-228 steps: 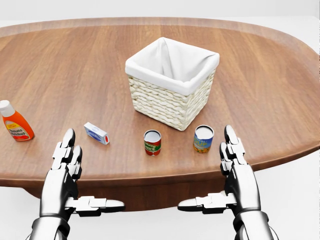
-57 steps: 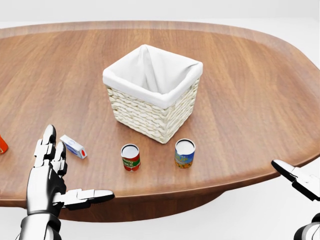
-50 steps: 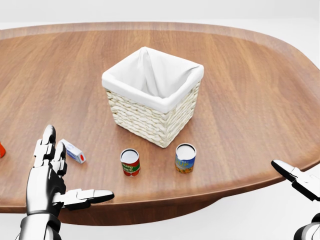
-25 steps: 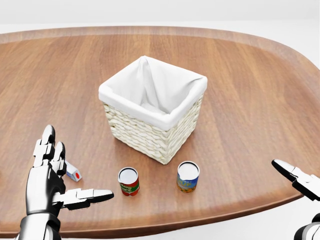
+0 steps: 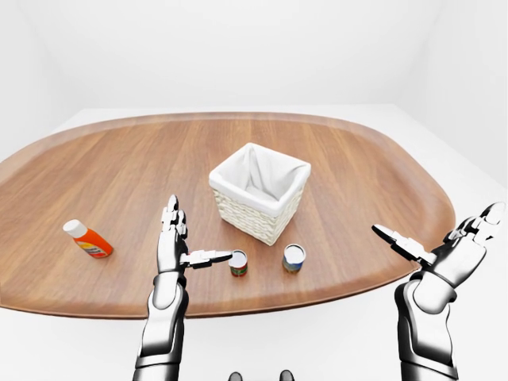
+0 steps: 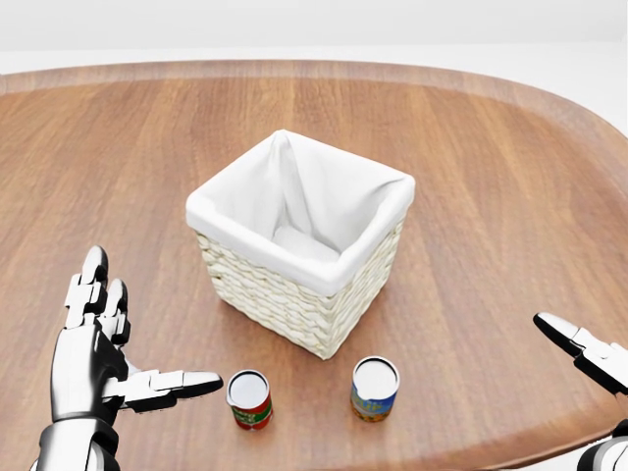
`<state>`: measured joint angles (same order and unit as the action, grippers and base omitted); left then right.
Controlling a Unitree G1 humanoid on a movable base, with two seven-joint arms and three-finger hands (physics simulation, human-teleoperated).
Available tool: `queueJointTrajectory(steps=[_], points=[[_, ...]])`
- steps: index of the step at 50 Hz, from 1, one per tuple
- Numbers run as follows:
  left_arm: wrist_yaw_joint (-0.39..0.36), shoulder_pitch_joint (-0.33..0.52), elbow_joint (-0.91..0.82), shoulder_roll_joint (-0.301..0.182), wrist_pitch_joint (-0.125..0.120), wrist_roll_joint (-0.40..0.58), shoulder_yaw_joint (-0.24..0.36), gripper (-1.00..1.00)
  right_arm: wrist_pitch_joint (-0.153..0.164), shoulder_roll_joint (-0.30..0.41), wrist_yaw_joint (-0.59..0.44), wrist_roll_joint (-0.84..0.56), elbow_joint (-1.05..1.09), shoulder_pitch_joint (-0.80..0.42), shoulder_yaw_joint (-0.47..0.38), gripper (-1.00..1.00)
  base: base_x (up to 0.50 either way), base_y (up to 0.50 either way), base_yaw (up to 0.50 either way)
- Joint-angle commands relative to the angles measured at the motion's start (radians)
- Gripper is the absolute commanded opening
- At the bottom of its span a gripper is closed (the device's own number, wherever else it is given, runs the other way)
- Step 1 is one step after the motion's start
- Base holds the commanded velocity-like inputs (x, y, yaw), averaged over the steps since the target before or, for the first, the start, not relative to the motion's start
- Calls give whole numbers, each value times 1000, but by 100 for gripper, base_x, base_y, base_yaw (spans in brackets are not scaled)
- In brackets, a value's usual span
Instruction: Pick up the alphabet soup and the cream cheese box, and put them in the basket.
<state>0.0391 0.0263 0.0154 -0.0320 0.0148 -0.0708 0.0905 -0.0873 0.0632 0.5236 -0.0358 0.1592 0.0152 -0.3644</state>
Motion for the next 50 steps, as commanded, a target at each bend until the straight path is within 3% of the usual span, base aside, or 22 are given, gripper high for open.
queueJointTrajectory(steps=[1,9,17,20,28,38,44,46,50], points=[[4,1,0,0,-3,-3,2,100,0,1,0,0,-12,-2,-1,100,20,0,0],[7,-4,-17,1,-15,-7,2,100,0,1,0,3,-7,-1,-1,100,20,0,0],[2,3,11,-1,7,-8,4,100,0,-1,0,3,3,2,-1,100,20,0,0],[3,-2,-8,-1,-6,-8,2,100,0,0,0,3,3,0,-1,100,20,0,0],[0,2,7,-1,6,-9,3,100,0,-1,0,3,9,2,-2,100,20,0,0],[5,-3,-15,0,-12,-9,1,100,0,0,0,3,-1,0,-2,100,20,0,0],[8,4,5,-1,1,-10,7,100,0,0,0,3,1,1,-2,100,20,0,0],[9,0,-10,0,-12,-12,6,100,0,1,0,3,-4,0,-2,100,19,0,0],[7,0,-4,-1,-5,-9,4,100,0,1,0,2,-4,-1,-1,100,20,0,0]])
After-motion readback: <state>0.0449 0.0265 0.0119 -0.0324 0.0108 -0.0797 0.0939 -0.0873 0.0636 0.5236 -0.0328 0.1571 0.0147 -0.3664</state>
